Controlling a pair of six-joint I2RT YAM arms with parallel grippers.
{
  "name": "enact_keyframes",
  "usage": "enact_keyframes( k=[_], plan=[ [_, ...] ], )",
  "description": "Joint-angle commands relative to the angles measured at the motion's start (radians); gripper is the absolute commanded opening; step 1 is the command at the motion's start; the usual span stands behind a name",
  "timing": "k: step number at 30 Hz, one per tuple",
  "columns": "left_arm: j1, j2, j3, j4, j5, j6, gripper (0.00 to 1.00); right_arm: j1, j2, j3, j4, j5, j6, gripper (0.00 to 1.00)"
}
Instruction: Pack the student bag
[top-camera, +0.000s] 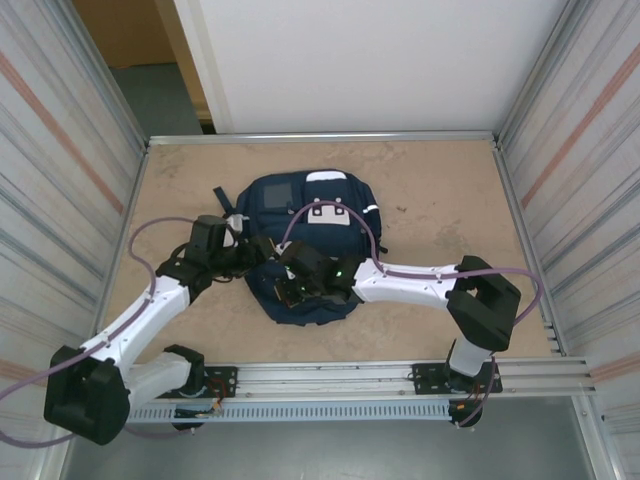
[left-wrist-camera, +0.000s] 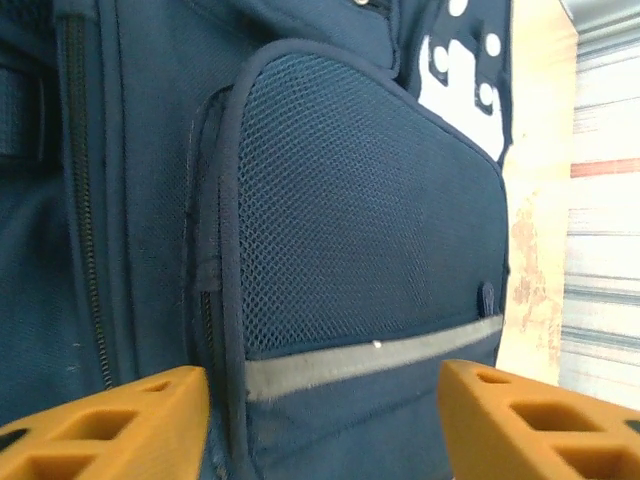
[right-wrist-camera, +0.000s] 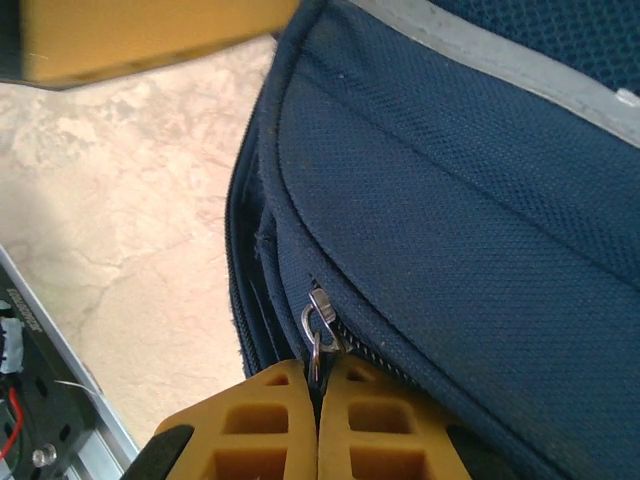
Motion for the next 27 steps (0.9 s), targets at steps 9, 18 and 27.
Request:
enact_keyframes(
  k=[9, 18, 27],
  plan=[
    [-0.038, -0.053, -0.116, 0.058, -0.064, -0.107, 0.00, 0.052, 0.012, 0.019, 0.064, 0.054, 0.037, 0.00],
    [0.177, 0.094, 0.041, -0.075, 0.147, 0.210, 0.00, 0.014, -0.076, -0.063, -0.183, 0.143, -0.011, 0.00],
    [0.356, 0.421, 0.270, -0.124, 0.447, 0.380, 0.00, -0.124, -0.251, -0.258, -0.241, 0.220, -0.047, 0.00]
  ],
)
